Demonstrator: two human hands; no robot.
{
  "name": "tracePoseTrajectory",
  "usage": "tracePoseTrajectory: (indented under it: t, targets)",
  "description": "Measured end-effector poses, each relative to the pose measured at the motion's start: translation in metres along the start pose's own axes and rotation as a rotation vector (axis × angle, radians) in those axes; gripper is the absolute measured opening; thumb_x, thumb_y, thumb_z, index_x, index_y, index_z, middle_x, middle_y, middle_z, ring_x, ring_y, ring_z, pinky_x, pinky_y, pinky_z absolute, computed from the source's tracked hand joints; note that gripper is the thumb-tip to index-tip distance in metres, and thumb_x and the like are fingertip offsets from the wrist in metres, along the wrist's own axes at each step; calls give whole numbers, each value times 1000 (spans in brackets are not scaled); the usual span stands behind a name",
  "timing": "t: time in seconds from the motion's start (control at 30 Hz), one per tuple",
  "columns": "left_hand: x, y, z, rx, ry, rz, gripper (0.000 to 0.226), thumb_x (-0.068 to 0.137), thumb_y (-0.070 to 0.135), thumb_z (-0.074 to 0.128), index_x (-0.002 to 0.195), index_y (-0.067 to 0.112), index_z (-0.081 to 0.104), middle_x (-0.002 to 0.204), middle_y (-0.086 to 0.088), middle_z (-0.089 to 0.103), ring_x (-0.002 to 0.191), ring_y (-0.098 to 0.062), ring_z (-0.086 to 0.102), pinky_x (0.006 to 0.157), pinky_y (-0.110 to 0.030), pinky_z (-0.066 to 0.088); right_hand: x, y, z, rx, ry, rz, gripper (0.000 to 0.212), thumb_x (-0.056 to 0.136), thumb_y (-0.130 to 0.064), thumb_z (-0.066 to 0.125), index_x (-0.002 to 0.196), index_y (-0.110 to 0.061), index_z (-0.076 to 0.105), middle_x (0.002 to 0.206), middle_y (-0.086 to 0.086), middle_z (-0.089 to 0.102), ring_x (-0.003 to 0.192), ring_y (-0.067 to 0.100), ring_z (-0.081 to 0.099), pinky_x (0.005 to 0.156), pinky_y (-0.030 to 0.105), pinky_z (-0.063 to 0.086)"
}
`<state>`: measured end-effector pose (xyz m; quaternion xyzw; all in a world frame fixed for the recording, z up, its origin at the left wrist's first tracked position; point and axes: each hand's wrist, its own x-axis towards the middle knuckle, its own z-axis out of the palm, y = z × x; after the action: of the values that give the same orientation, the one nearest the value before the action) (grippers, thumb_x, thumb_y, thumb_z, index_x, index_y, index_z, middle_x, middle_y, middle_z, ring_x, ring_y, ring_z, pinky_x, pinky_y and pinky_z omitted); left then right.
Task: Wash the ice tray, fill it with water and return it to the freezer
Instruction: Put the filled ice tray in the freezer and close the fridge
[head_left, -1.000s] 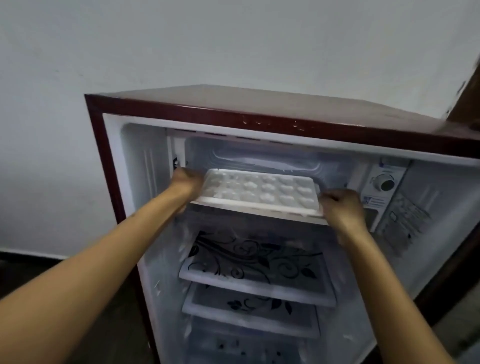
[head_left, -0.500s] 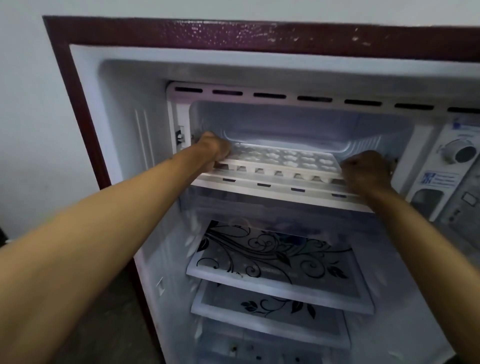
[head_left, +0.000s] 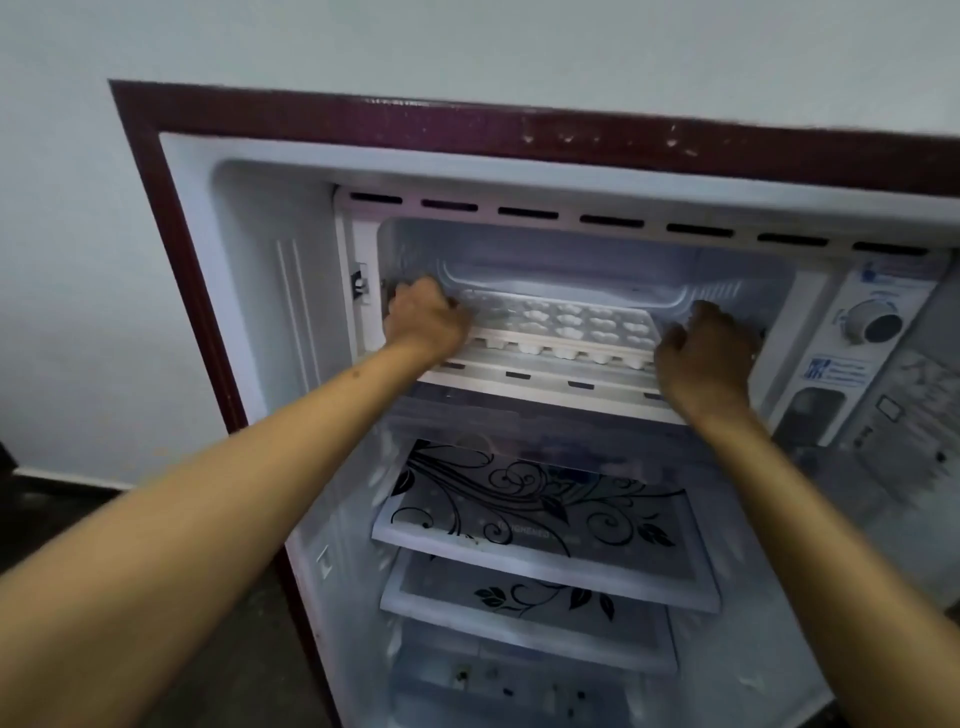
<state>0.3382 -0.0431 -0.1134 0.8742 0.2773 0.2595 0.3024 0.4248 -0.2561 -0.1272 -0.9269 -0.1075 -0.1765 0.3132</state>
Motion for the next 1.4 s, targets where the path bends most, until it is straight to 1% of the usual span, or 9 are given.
tracePoseTrajectory:
  t: [0.07, 0.17, 0.3, 0.47, 0.67, 0.93, 1.03, 1.17, 1.4]
  targets:
    - [-25, 5, -4, 65, 37, 95, 37, 95, 19, 46, 125, -2, 49, 131, -25, 46, 121, -40, 44, 102, -44, 36, -17, 0, -1, 35, 41, -98, 43, 99, -16, 40, 140, 0, 41, 135, 24, 49, 125, 38, 45, 104, 39, 35]
    - [-69, 11, -10, 79, 56, 229, 48, 97, 20, 42, 140, 0, 37, 144, -23, 37, 131, -39, 37, 110, -47, 31, -52, -2, -6, 157, 89, -229, 45, 97, -17, 42, 141, -6, 42, 135, 18, 52, 125, 33, 46, 106, 41, 39]
    - [-126, 15, -20, 232, -47, 250, 52, 99, 25, 30, 145, 0, 31, 154, -21, 24, 144, -33, 19, 119, -44, 14, -105, -20, -28, 202, 95, -211, 46, 97, -19, 39, 139, 0, 40, 131, 20, 53, 121, 33, 48, 103, 43, 41]
    - [-198, 17, -47, 259, -155, 259, 78, 87, 40, -2, 147, -1, 27, 157, -19, 17, 147, -29, 9, 117, -36, -5, -176, -40, -65, 263, 31, -138, 50, 100, -29, 34, 143, -3, 38, 146, 14, 43, 137, 28, 37, 113, 40, 31]
    - [-265, 11, -77, 263, -150, 369, 67, 93, 35, 13, 137, -6, 44, 148, -24, 36, 141, -34, 30, 117, -42, 8, -257, -41, -110, 315, 4, -41, 56, 98, -40, 32, 145, -10, 39, 150, 2, 40, 144, 13, 25, 117, 31, 23]
    - [-346, 33, -91, 230, -221, 458, 66, 94, 36, 16, 137, -5, 44, 148, -23, 37, 141, -34, 31, 117, -43, 13, -326, -17, -173, 299, 68, 24, 53, 98, -39, 35, 143, -12, 43, 149, 1, 42, 142, 12, 30, 116, 26, 23]
    - [-380, 43, -92, 182, -231, 485, 71, 92, 40, 9, 143, -2, 35, 154, -18, 27, 146, -28, 19, 118, -36, 4, -347, -1, -208, 292, 100, -18, 50, 99, -39, 36, 140, -12, 47, 147, 1, 44, 139, 12, 34, 113, 21, 24]
    - [-431, 68, -98, 74, -214, 541, 65, 96, 39, 14, 145, 2, 34, 155, -13, 27, 146, -22, 16, 118, -35, 3, -377, 35, -268, 254, 268, -68, 51, 97, -40, 36, 133, -9, 54, 140, 6, 51, 133, 17, 42, 112, 32, 32]
    - [-525, 133, -96, -46, -237, 662, 59, 99, 38, 19, 145, 5, 35, 154, -12, 30, 146, -20, 16, 120, -34, 5, -431, 129, -373, 230, 727, 70, 40, 96, -30, 45, 117, -1, 61, 126, 19, 56, 121, 30, 50, 105, 32, 34]
